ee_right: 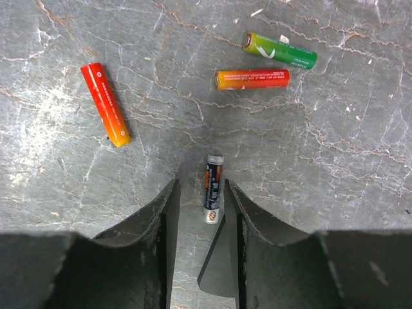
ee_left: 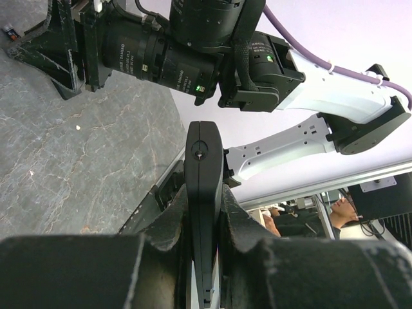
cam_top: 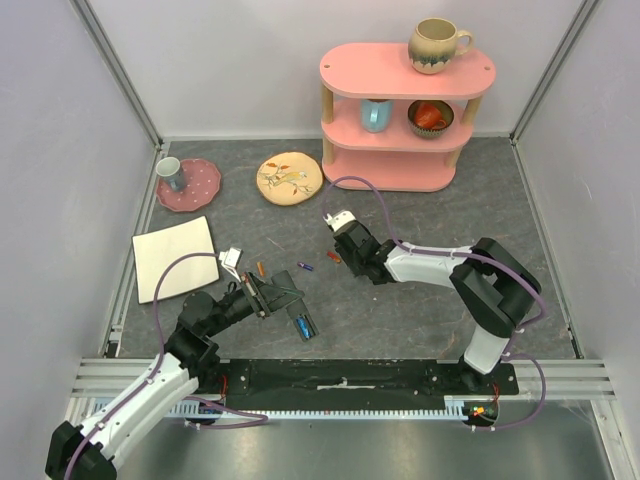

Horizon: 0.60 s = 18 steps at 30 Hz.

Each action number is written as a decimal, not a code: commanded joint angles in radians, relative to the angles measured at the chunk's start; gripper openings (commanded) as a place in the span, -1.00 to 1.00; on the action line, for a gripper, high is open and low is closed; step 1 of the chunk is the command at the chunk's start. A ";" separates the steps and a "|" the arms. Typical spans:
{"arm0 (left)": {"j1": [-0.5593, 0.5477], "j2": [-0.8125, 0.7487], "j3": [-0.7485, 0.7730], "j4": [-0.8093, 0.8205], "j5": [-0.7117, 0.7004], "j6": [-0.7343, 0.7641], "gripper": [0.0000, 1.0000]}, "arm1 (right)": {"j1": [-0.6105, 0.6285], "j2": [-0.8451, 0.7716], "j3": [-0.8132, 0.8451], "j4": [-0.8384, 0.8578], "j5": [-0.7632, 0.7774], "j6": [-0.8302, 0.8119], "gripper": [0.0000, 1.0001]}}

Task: Load the batteries into the remote control
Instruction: Pick up the battery from the center of the board.

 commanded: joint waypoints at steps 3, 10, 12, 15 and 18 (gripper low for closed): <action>0.006 0.011 -0.023 0.034 0.000 0.025 -0.96 | 0.002 -0.016 -0.024 -0.053 -0.007 0.031 -0.24; 0.006 0.006 -0.027 0.034 0.000 0.024 -0.96 | -0.003 0.001 -0.040 -0.059 -0.025 0.051 -0.37; 0.006 0.005 -0.029 0.034 0.000 0.024 -0.96 | -0.004 0.002 -0.047 -0.056 -0.043 0.069 -0.38; 0.006 0.005 -0.029 0.034 0.000 0.022 -0.96 | -0.006 -0.004 -0.067 -0.051 -0.057 0.091 -0.36; 0.006 0.006 -0.029 0.034 -0.003 0.024 -0.96 | -0.007 -0.016 -0.083 -0.047 -0.079 0.106 -0.35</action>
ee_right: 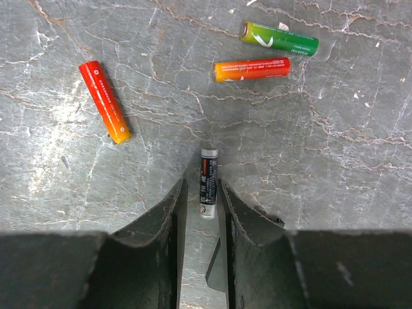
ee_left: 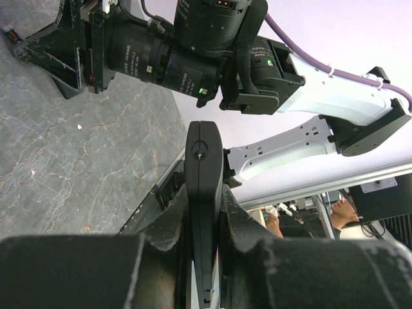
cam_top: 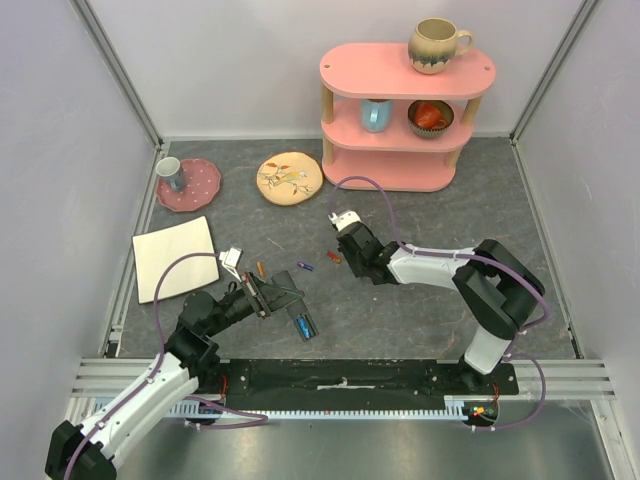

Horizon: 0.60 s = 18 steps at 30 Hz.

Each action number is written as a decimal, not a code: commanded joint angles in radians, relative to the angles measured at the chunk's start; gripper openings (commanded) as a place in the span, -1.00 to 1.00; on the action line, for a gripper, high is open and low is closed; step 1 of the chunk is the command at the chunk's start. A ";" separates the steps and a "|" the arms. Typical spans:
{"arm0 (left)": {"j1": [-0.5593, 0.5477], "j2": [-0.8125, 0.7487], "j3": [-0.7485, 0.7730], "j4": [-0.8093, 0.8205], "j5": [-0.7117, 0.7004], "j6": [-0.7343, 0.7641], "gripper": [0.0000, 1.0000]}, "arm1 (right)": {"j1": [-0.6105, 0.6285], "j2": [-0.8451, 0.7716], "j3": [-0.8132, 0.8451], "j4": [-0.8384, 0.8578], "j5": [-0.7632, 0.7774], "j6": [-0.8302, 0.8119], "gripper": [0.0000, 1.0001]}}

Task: Load the batteries into the remote control
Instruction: Pick up the battery from the center of the board.

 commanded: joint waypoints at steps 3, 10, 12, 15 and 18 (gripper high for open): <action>0.006 0.003 -0.029 0.037 -0.004 0.024 -0.96 | -0.005 0.002 -0.052 -0.074 -0.082 0.057 -0.39; 0.006 0.009 -0.030 0.044 -0.005 0.024 -0.96 | -0.009 -0.009 -0.063 -0.082 -0.100 0.086 -0.36; 0.006 0.012 -0.030 0.046 -0.007 0.024 -0.96 | -0.009 -0.017 -0.064 -0.088 -0.099 0.092 -0.31; 0.006 0.015 -0.030 0.049 -0.008 0.024 -0.96 | -0.011 -0.021 -0.066 -0.092 -0.105 0.097 -0.31; 0.006 0.020 -0.032 0.056 -0.007 0.024 -0.96 | -0.012 -0.017 -0.067 -0.097 -0.108 0.099 -0.38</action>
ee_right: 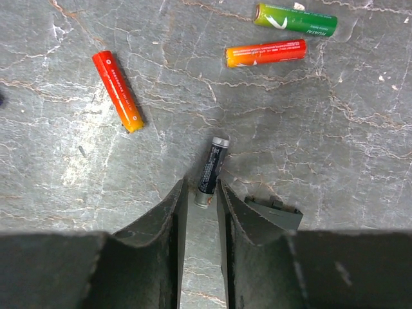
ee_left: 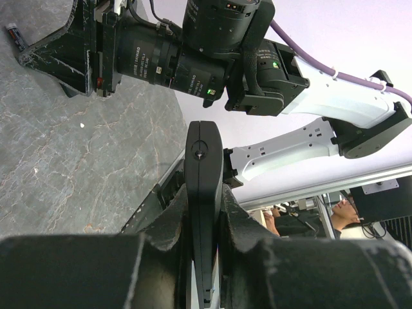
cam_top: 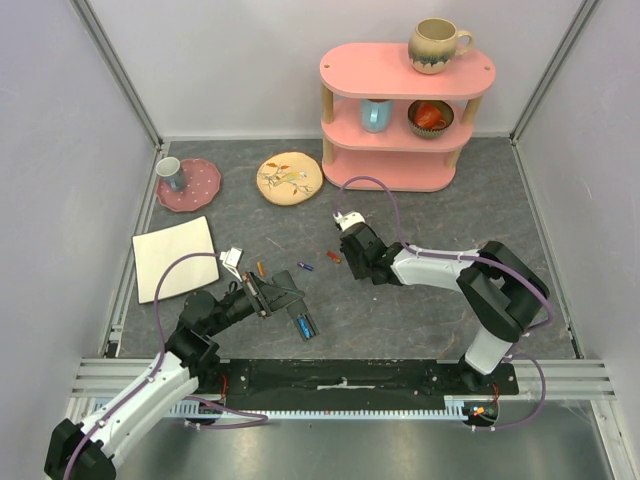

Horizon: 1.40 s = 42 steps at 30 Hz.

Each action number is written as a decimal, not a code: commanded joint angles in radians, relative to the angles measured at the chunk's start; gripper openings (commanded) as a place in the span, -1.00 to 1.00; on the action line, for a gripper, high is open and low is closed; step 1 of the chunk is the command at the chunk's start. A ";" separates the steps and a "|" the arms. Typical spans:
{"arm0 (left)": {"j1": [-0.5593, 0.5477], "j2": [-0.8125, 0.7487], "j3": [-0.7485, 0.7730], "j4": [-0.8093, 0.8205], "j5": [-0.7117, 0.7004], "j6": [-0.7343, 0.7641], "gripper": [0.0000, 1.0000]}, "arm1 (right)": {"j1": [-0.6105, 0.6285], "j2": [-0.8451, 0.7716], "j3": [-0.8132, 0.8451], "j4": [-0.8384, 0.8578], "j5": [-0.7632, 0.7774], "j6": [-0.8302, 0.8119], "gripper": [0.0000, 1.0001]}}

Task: Load the batteries into the remote control
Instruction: Pick up the battery from the center of the board, then load the battery into the remote control.

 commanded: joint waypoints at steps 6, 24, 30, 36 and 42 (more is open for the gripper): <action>0.004 0.010 -0.030 0.056 -0.010 0.022 -0.96 | -0.028 0.014 -0.059 -0.087 -0.085 0.053 -1.00; 0.004 0.487 0.137 0.458 -0.073 0.049 -0.96 | 0.205 -0.612 0.097 -0.404 -0.133 0.053 -1.00; 0.004 0.643 0.129 0.703 -0.124 0.027 -0.96 | 0.283 -0.622 0.157 -0.498 -0.136 0.097 -1.00; 0.001 0.741 0.142 0.824 -0.119 -0.007 -0.96 | 0.354 -0.538 0.248 -0.567 -0.119 0.100 -1.00; -0.002 0.732 0.154 0.799 -0.121 0.002 -0.96 | 0.397 -0.457 0.303 -0.599 -0.105 0.106 -1.00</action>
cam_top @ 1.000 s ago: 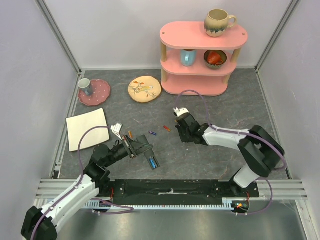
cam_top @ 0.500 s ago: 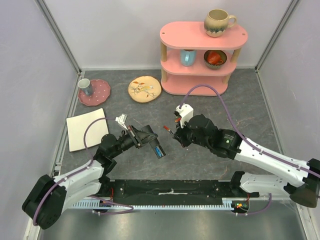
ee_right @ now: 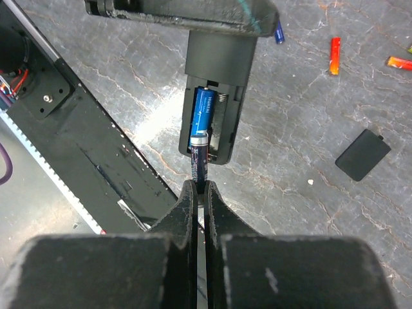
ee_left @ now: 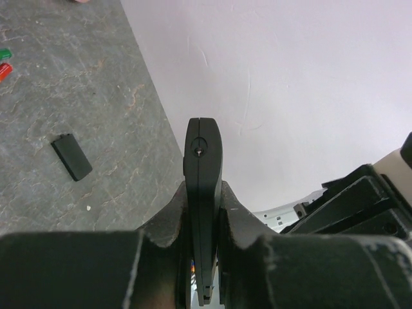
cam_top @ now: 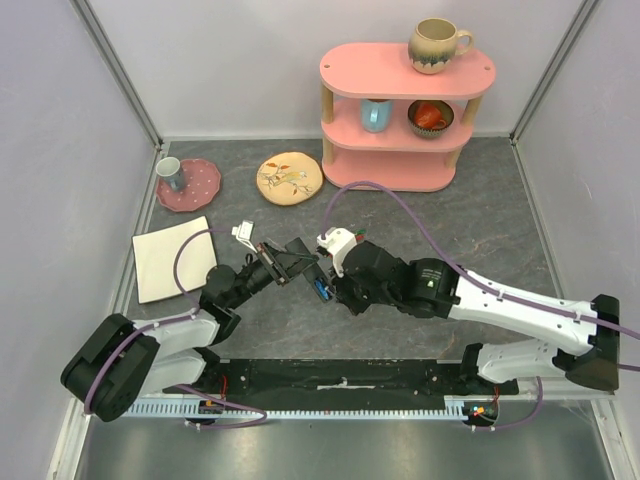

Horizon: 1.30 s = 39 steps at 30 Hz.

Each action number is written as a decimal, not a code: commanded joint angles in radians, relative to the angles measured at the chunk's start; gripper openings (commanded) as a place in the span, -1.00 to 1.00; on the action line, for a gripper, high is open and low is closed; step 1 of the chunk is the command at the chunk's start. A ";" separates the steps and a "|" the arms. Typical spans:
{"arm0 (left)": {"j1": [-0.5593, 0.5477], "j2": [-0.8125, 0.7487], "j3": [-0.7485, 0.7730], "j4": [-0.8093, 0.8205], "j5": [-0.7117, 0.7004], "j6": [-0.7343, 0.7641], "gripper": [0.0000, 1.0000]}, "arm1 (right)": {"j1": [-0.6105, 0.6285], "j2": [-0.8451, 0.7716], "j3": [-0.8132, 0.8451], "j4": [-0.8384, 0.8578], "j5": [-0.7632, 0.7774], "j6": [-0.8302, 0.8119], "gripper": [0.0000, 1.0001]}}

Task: Load the batteries into the remote control
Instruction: Load the battery into the remote control.

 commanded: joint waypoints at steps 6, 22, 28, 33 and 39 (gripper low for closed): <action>-0.002 -0.081 0.042 0.014 -0.019 0.030 -0.96 | 0.027 0.082 0.093 -0.061 0.040 0.037 -1.00; -0.003 -0.116 0.016 -0.017 -0.028 0.030 -0.96 | 0.027 0.158 0.161 -0.081 0.068 0.075 -1.00; -0.009 -0.116 0.003 0.001 -0.031 0.016 -0.96 | 0.027 0.185 0.170 -0.086 0.071 0.090 -1.00; -0.017 -0.135 -0.021 0.017 -0.034 -0.002 -0.96 | 0.026 0.208 0.179 -0.093 0.075 0.103 -1.00; -0.022 -0.181 -0.052 -0.003 -0.054 -0.004 -0.96 | 0.020 0.228 0.187 -0.098 0.091 0.113 -1.00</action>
